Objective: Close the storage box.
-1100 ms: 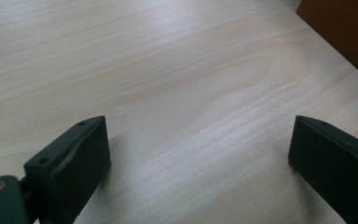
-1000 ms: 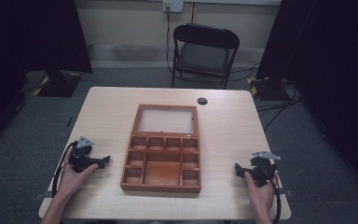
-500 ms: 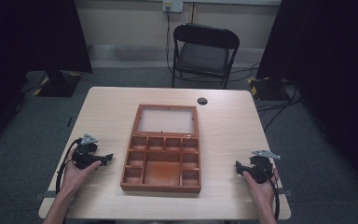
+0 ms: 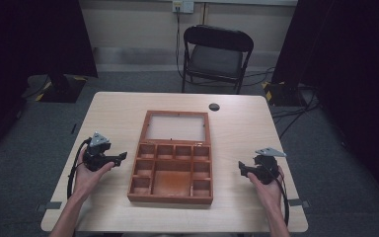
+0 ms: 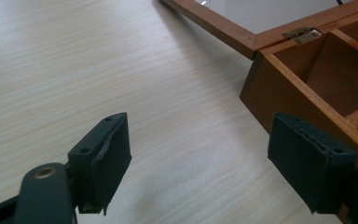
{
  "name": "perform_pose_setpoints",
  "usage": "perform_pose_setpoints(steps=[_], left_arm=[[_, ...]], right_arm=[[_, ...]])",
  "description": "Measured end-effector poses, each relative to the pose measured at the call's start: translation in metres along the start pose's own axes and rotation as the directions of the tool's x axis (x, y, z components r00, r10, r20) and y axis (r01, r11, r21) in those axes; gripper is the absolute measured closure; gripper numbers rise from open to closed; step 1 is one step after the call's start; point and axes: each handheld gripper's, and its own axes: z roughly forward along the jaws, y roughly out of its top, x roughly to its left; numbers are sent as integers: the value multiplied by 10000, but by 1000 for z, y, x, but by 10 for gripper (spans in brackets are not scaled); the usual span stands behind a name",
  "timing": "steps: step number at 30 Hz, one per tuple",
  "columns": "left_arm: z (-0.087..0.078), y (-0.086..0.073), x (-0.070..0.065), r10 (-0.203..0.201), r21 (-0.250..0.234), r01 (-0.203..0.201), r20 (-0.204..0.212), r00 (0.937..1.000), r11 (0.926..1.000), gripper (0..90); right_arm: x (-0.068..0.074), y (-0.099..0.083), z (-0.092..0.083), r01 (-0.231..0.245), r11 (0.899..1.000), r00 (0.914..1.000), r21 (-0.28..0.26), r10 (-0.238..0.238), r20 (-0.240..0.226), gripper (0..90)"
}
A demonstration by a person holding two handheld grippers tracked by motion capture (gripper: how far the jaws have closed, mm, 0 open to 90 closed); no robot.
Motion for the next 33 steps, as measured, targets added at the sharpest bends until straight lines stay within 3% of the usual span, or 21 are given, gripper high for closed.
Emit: perform_pose_setpoints(steps=[3,4,5,6,8,11,12,15,17,20,33], left_arm=[[2,5,1,33,131,-35,78,10000,9999,232],[1,8,0,180,-37,-181,-312,9994,9998,255],[0,10,0,153,-288,-165,-420,9990,9994,263],[1,15,3,-71,-125,72,60,10000,9999,248],[1,20,5,-151,-344,155,104,9998,9993,230],[1,27,5,-36,-289,39,99,9999,9996,233],[2,36,6,-80,-433,92,280,9996,9990,233],[2,44,6,-24,-537,37,252,9997,9986,234],[3,54,7,-32,-608,62,492,9988,9981,234],[7,66,8,46,-641,-13,511,9987,9979,233],[23,87,12,22,-542,9,578,9983,9985,211]], right_arm=[[3,7,1,53,9999,9999,-88,-55,-146,177],[6,14,3,143,9998,9996,-161,-147,-249,174],[7,17,4,168,9997,9993,-185,-174,-317,174],[7,20,4,170,9996,9992,-203,-177,-353,174],[9,25,6,258,9993,9988,-255,-269,-420,174],[10,33,8,319,9991,9986,-274,-330,-403,176],[11,41,11,321,9991,9978,-292,-337,-578,186],[12,48,14,328,9990,9969,-317,-349,-703,184],[14,55,18,331,9992,9958,-226,-349,-849,184],[17,68,26,391,9989,9931,-273,-419,-1094,182],[29,98,52,824,9964,9857,-187,-843,-1462,176]])
